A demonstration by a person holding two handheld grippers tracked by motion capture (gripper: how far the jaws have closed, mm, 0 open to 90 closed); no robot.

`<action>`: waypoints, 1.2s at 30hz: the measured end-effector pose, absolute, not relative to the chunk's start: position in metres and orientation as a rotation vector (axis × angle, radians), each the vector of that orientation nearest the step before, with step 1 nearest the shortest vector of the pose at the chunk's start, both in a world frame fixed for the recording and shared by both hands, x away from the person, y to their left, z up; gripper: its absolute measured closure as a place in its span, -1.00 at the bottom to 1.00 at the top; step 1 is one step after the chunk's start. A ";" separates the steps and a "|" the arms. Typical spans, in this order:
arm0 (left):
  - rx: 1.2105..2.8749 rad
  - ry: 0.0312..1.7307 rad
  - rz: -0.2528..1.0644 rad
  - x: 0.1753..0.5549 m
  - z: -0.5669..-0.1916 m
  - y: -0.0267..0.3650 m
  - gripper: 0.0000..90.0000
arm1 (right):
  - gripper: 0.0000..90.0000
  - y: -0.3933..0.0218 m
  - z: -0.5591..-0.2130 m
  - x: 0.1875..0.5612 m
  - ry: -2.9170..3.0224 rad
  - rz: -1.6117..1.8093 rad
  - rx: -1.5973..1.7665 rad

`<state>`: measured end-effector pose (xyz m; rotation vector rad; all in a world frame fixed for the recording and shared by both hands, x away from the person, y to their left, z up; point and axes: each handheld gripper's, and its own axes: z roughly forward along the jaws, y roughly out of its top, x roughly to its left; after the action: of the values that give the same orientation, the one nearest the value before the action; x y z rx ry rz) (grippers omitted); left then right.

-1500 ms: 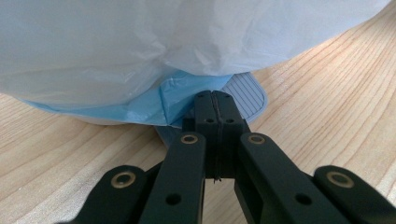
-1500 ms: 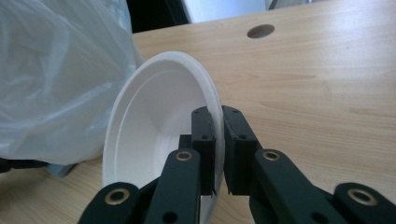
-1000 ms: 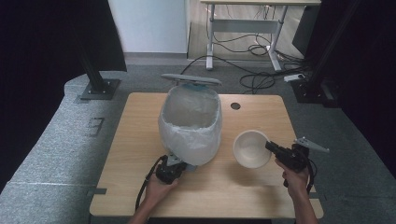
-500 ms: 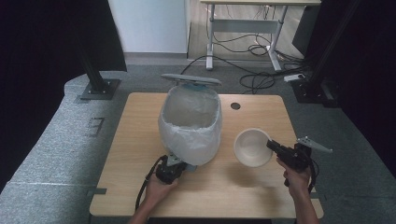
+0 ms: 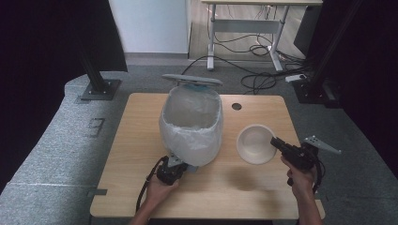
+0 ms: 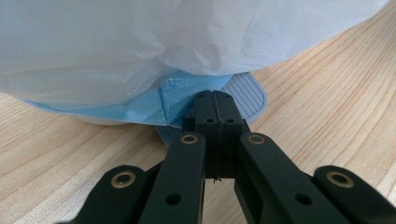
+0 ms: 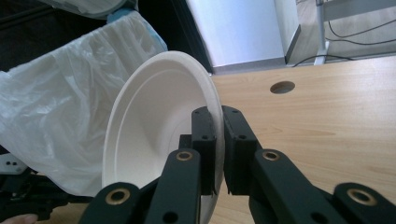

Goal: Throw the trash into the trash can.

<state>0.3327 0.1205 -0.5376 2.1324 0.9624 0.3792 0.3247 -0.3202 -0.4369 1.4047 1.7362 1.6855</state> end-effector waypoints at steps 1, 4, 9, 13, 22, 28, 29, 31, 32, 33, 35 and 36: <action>2.132 0.963 0.378 0.333 -0.538 0.121 1.00 | 0.87 -0.320 -0.436 0.324 1.734 1.689 1.401; 2.132 0.963 0.377 0.333 -0.538 0.121 1.00 | 0.87 -0.320 -0.432 0.323 1.726 1.703 1.387; 2.131 0.962 0.377 0.333 -0.538 0.121 1.00 | 0.87 -0.320 -0.426 0.321 1.706 1.731 1.369; 2.131 0.962 0.379 0.333 -0.538 0.121 1.00 | 0.87 -0.319 -0.421 0.319 1.689 1.755 1.353; 2.130 0.961 0.376 0.333 -0.538 0.121 1.00 | 0.87 -0.315 -0.411 0.316 1.679 1.782 1.314; 2.130 0.960 0.377 0.333 -0.538 0.121 1.00 | 0.87 -0.310 -0.405 0.318 1.676 1.792 1.296; 2.130 0.960 0.376 0.333 -0.538 0.121 1.00 | 0.87 -0.310 -0.404 0.318 1.677 1.794 1.294; 2.129 0.959 0.376 0.333 -0.538 0.121 1.00 | 0.87 -0.308 -0.402 0.318 1.677 1.800 1.286; 2.129 0.959 0.375 0.333 -0.538 0.121 1.00 | 0.87 -0.307 -0.401 0.318 1.676 1.802 1.284; 2.128 0.960 0.375 0.333 -0.538 0.121 1.00 | 0.87 -0.307 -0.401 0.319 1.677 1.804 1.282; 2.128 0.959 0.374 0.333 -0.538 0.121 1.00 | 0.87 -0.305 -0.399 0.320 1.678 1.809 1.280; 2.126 0.960 0.374 0.333 -0.538 0.121 1.00 | 0.87 -0.305 -0.399 0.320 1.680 1.809 1.278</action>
<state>0.3331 0.1211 -0.5380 2.1258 0.9601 0.3735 0.3199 -0.3047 -0.3989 1.2776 1.6797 1.8094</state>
